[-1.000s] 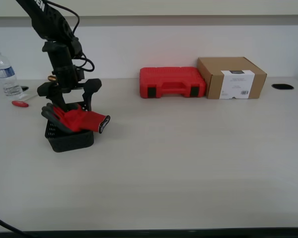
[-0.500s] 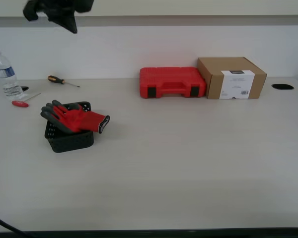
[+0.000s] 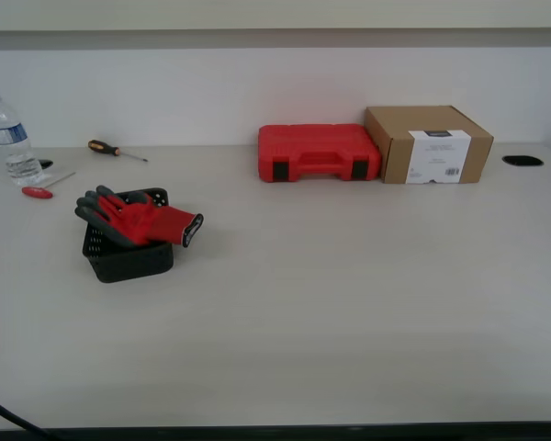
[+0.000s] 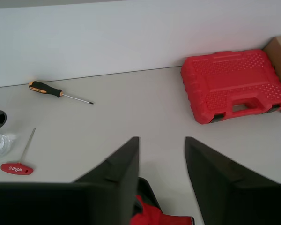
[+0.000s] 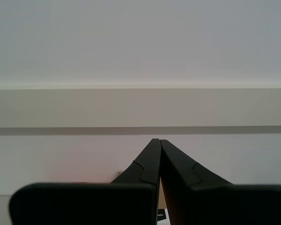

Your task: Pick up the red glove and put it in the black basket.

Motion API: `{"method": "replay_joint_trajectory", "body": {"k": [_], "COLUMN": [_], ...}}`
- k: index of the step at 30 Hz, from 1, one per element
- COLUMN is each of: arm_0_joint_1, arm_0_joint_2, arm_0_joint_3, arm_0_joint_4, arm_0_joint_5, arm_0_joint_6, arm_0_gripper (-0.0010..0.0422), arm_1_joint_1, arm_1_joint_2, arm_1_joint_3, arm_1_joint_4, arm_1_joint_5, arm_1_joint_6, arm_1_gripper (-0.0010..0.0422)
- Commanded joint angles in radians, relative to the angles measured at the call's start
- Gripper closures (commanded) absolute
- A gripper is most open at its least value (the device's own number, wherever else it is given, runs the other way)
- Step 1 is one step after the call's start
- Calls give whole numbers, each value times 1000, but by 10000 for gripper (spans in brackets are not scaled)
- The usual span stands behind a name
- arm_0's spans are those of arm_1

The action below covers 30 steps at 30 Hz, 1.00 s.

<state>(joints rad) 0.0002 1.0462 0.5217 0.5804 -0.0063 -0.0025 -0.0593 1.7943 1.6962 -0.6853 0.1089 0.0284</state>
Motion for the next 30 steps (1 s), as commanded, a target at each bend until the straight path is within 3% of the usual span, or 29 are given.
{"method": "replay_joint_trajectory", "body": {"k": [1,3,6,9,11,12,16,20,23,27,30], "arm_0_joint_1": [1,0,1,1,1,1,1,1,0,1,1], "arm_0_joint_2": [0,0,0,0,0,0,0,0,0,0,0], "arm_0_joint_3": [1,1,1,1,1,1,1,1,1,1,1], "arm_0_joint_4": [2,2,2,2,2,2,2,2,2,2,2], "arm_0_joint_5": [0,0,0,0,0,0,0,0,1,0,0], "arm_0_joint_6": [3,3,3,3,3,3,3,3,3,3,3], "arm_0_gripper": [412,412,412,412,412,412,412,412,412,412,412], "arm_1_joint_1": [0,0,0,0,0,0,0,0,0,0,0], "arm_1_joint_2": [0,0,0,0,0,0,0,0,0,0,0], "arm_1_joint_3": [0,0,0,0,0,0,0,0,0,0,0], "arm_1_joint_4": [0,0,0,0,0,0,0,0,0,0,0], "arm_1_joint_5": [0,1,1,1,1,1,1,1,1,1,1], "arm_1_joint_6": [-4,-12,-13,-13,-12,-11,-6,-6,-18,-18,-17], "arm_1_gripper": [420,389,291,161,33,-6,161,413,369,227,82]}}
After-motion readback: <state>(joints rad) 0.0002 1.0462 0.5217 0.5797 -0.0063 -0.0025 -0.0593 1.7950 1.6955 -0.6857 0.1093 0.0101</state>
